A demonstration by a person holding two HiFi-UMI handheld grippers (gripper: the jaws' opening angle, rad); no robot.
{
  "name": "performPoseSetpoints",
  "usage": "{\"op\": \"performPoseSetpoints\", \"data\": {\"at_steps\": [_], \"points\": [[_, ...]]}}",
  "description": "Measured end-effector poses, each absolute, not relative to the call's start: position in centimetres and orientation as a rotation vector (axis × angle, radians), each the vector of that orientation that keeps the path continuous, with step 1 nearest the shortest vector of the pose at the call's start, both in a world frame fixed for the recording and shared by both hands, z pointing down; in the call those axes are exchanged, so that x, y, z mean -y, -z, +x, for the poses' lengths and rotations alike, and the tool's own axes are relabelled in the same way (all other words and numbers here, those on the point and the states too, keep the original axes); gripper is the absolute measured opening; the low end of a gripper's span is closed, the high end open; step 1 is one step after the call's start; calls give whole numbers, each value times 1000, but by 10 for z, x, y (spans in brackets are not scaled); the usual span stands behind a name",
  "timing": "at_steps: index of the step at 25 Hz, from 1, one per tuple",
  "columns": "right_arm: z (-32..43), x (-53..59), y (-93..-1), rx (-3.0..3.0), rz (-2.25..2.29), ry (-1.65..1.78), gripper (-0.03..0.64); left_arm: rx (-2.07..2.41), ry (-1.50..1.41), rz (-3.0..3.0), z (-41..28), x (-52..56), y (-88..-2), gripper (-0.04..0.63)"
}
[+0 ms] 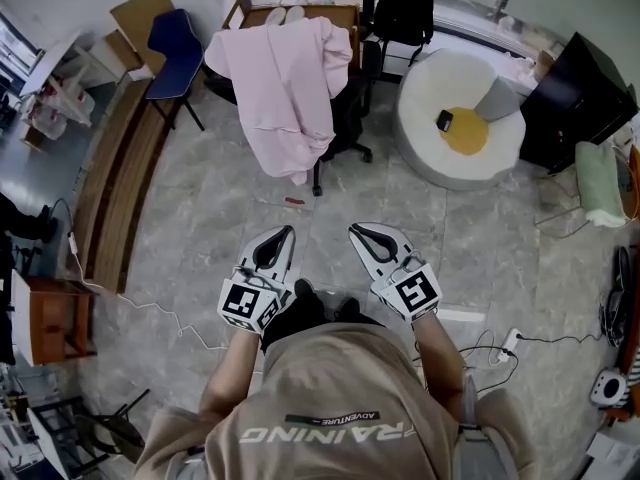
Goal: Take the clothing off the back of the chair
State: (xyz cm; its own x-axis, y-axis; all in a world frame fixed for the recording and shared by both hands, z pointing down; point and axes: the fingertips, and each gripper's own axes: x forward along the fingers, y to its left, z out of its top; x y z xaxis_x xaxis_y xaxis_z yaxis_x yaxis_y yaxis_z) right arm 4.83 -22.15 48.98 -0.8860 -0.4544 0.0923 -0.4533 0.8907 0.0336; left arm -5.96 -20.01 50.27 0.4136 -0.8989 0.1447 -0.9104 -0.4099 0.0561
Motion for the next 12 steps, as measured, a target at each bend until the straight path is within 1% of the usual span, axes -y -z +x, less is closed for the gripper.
{"op": "performPoseSetpoints", "data": {"at_steps": [12], "points": [[26, 281, -482, 2959, 770, 44, 32, 1575, -107, 2585, -86, 268, -497, 15]]}}
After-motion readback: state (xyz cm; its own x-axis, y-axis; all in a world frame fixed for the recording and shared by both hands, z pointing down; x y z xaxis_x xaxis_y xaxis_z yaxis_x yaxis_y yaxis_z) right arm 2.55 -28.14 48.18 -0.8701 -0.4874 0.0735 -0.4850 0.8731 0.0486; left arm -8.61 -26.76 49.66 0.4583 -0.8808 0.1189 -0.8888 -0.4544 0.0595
